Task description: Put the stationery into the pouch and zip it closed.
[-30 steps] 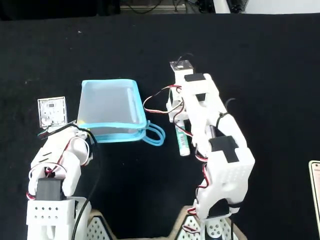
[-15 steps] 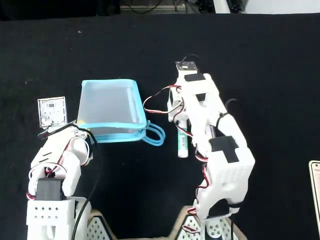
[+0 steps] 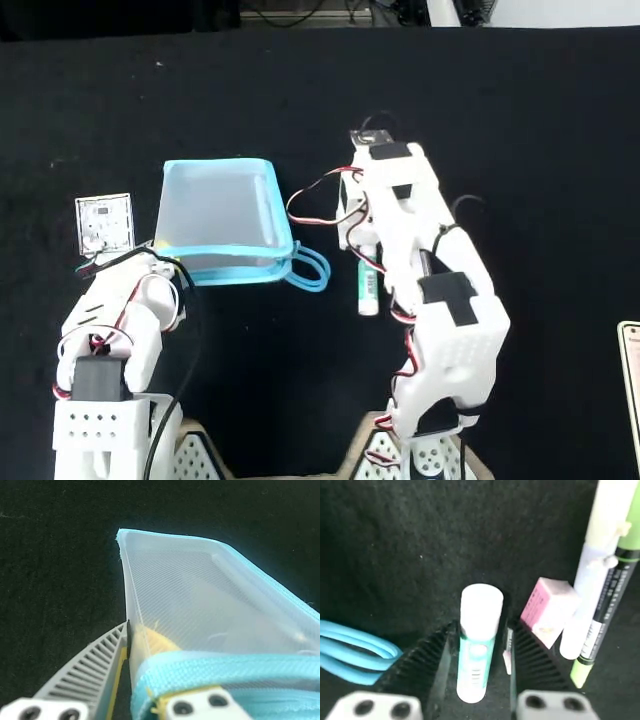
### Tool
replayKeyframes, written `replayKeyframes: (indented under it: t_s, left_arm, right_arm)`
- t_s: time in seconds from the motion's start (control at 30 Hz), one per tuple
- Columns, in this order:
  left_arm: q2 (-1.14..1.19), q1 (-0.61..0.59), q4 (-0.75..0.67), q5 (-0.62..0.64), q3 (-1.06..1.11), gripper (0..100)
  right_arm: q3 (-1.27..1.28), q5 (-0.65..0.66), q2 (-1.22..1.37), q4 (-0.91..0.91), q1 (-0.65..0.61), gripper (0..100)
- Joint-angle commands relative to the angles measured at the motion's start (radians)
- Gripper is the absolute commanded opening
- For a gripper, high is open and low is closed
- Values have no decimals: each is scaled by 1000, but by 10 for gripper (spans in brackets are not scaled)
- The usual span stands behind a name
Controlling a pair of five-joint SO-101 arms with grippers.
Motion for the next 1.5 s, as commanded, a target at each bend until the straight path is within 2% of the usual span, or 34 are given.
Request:
replayKeyframes:
  t_s: [0.0,0.1,0.3,0.53,0.77,1.07,1.47]
  left_arm:
    - [-14,1,-15,-44,-19,30]
    - [-14,1,-15,-48,-19,30]
    - [-14,1,-15,-48,-19,30]
    - [-14,1,-15,-48,-19,30]
    - [-14,1,-15,-48,-19,30]
    - [-14,1,-14,-48,-19,30]
    - [-14,1,-14,-48,-19,30]
  right_arm:
    - [10,11,-145,-20,-3,142]
    - [61,11,-234,-52,8,143]
    - [128,11,-329,-127,109,142]
    - [85,11,-225,-127,78,141]
    - [51,40,-136,-129,-9,141]
    - [-30,75,-59,-133,54,141]
    - [-185,95,-18,61,127,141]
